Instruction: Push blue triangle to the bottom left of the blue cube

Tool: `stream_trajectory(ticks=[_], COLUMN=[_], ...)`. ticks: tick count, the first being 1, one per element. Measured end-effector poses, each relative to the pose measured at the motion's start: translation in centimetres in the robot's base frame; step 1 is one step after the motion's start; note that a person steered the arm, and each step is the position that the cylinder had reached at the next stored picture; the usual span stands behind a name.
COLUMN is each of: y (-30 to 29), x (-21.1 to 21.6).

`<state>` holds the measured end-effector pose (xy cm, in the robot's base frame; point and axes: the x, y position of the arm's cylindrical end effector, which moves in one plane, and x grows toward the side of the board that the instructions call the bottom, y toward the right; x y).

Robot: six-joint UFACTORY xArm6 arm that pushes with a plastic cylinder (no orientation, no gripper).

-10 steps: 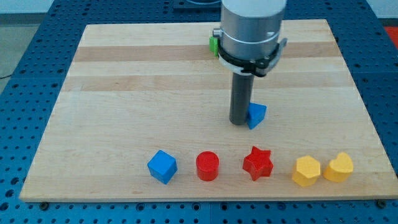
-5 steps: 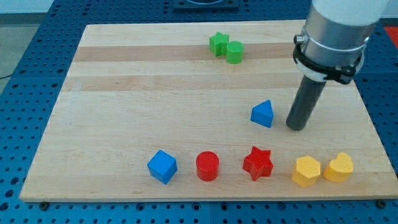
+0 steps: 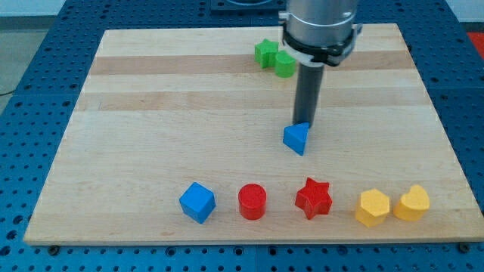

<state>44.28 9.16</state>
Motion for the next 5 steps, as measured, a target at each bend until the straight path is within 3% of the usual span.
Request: stream_trajectory(ticks=[1,2,3,5], y=[3.5,6.2,5.2,-4.5], x=[-0.2,2.2,4.2,3.8])
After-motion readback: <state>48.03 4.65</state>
